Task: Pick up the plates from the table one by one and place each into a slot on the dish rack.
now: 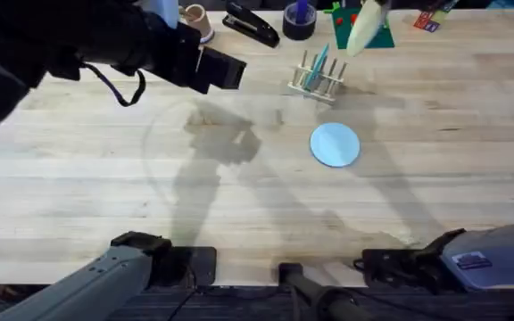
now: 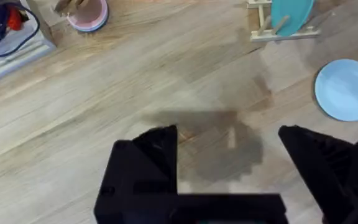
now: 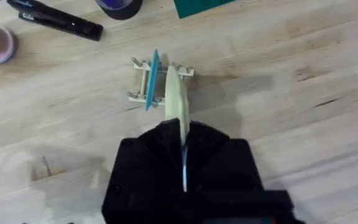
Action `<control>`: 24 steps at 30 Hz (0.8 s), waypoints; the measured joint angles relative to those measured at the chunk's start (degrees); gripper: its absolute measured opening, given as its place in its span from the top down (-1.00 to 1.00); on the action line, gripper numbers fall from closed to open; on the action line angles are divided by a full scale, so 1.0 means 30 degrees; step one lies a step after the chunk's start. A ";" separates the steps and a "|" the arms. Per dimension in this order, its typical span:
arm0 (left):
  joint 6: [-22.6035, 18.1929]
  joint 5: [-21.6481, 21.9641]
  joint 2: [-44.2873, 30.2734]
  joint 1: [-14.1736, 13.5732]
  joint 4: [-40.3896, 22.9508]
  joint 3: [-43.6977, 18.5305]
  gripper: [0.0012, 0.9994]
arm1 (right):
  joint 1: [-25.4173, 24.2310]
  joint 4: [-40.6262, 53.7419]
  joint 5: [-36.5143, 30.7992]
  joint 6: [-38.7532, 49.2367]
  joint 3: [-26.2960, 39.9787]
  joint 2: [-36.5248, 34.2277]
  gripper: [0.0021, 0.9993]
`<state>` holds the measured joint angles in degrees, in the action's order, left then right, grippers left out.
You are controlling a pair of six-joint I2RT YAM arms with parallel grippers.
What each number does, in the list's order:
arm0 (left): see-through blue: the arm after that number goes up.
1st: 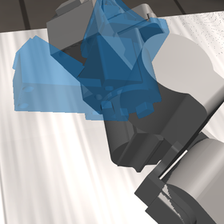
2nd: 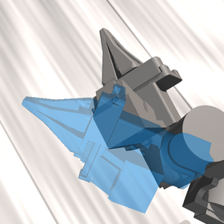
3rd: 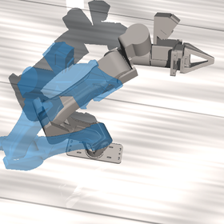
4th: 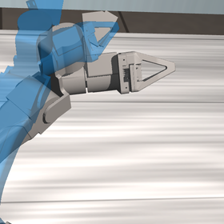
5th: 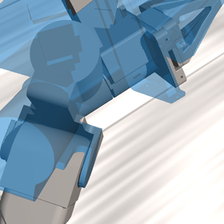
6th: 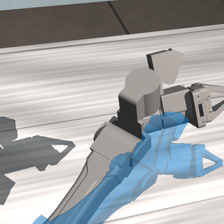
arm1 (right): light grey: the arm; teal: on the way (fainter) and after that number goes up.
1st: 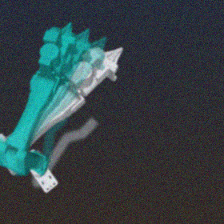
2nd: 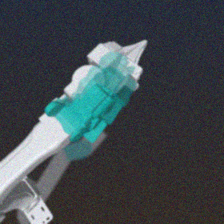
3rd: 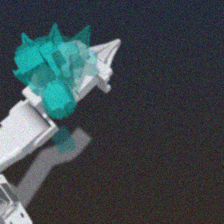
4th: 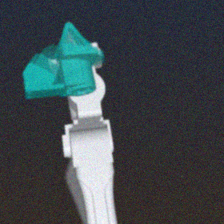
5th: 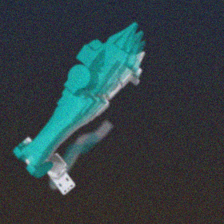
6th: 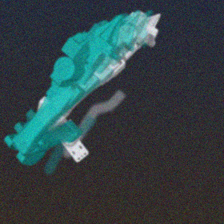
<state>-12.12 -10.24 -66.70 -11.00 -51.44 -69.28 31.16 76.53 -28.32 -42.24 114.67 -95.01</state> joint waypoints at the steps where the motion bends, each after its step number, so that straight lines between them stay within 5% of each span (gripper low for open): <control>1: 0.0000 0.0000 0.0003 0.0000 0.0000 0.0000 -0.99 | 0.0000 0.0027 -0.0002 -0.0087 0.0154 -0.0295 0.94; 24: 0.0003 0.0000 0.0007 0.0000 0.0000 0.0000 -0.99 | -0.0159 0.0517 -0.0007 -0.1500 0.0410 -0.1892 0.94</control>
<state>-12.11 -10.24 -66.67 -11.00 -51.44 -69.28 30.68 78.08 -28.34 -46.74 115.90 -100.68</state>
